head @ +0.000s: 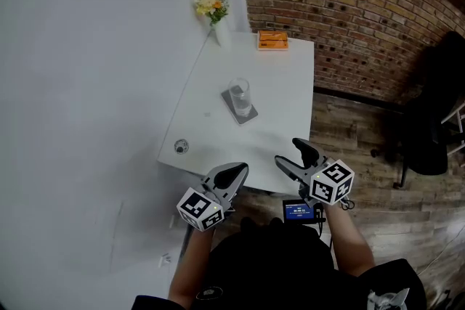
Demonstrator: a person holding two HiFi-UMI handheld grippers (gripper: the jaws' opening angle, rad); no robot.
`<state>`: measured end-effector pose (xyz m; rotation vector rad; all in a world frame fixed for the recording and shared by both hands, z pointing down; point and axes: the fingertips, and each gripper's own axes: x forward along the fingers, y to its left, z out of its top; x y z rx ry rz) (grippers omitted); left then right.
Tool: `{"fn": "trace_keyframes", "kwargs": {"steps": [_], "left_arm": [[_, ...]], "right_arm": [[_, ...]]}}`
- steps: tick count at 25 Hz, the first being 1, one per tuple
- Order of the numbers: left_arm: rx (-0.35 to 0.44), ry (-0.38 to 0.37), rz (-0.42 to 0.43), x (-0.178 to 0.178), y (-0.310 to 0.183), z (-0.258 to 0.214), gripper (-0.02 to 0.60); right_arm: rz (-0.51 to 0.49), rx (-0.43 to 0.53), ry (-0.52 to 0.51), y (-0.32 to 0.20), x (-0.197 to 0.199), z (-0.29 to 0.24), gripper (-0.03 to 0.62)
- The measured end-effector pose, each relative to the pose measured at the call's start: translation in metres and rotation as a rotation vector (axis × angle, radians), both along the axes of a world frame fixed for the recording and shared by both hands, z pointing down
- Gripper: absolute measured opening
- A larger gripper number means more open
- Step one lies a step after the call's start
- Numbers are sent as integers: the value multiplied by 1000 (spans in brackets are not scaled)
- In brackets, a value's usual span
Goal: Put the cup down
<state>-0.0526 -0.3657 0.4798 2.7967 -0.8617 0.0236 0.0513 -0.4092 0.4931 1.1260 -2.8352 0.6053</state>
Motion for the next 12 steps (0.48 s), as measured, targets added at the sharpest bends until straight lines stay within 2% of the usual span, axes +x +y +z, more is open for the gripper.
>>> {"fn": "trace_keyframes", "kwargs": {"steps": [12], "left_arm": [[-6,-9,-3,1,0,0,9]], "right_arm": [[-9,3,8,-2,-1,-1,344]]}}
